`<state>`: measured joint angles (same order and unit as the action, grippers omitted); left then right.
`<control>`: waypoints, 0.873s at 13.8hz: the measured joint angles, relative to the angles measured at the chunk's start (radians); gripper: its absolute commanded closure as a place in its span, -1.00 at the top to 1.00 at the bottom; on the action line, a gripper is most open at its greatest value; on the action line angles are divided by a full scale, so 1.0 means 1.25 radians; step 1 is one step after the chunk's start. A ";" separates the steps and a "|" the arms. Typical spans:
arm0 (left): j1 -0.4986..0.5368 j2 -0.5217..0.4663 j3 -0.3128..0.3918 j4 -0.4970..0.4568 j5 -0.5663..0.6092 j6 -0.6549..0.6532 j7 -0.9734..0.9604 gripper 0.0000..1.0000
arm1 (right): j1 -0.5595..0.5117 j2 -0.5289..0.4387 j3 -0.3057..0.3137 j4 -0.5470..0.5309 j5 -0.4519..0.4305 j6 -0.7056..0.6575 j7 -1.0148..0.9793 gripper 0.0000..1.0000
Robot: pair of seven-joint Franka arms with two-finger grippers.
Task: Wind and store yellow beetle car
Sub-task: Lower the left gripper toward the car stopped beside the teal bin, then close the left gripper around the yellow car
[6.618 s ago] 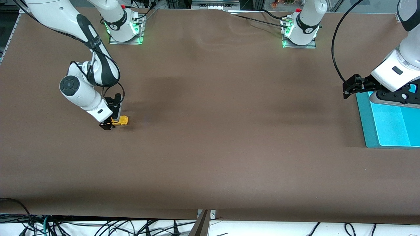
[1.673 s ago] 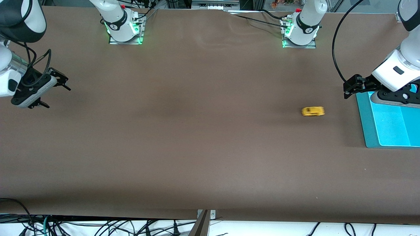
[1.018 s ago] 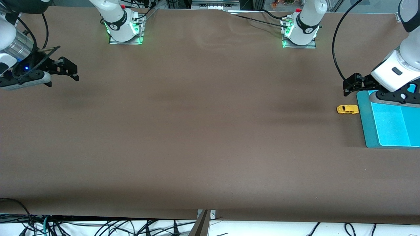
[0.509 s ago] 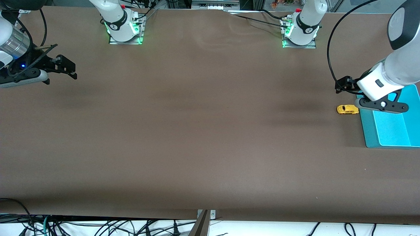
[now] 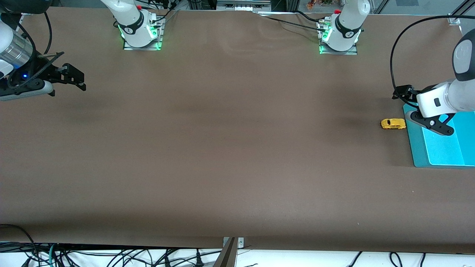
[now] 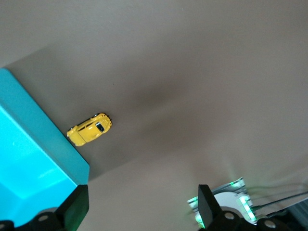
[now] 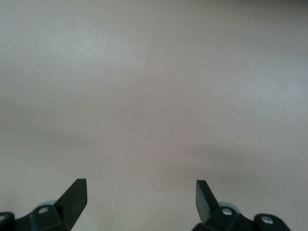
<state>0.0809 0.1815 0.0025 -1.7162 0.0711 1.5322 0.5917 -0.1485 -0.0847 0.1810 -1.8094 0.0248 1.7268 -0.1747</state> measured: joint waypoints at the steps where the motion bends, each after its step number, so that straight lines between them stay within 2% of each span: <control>1: 0.007 -0.001 0.000 -0.034 0.007 0.039 0.052 1.00 | 0.000 0.000 0.000 0.001 -0.001 0.000 0.000 1.00; 3: 0.020 -0.005 -0.001 -0.110 0.017 0.131 0.155 1.00 | 0.000 0.000 0.000 0.004 -0.001 -0.006 0.000 1.00; 6: 0.047 -0.008 0.000 -0.224 0.083 0.274 0.321 1.00 | 0.000 0.000 -0.001 0.010 -0.002 -0.014 0.000 1.00; 10: 0.087 -0.034 0.000 -0.406 0.122 0.508 0.418 1.00 | -0.001 0.005 -0.001 0.016 -0.002 -0.016 0.001 1.00; 12: 0.123 -0.036 0.000 -0.456 0.137 0.589 0.493 1.00 | -0.002 0.008 -0.001 0.016 -0.002 -0.016 0.004 1.00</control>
<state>0.2343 0.1365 0.0027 -2.2861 0.2423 2.2685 1.2080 -0.1506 -0.0749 0.1792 -1.7897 0.0229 1.7062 -0.1701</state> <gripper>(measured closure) 0.000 0.000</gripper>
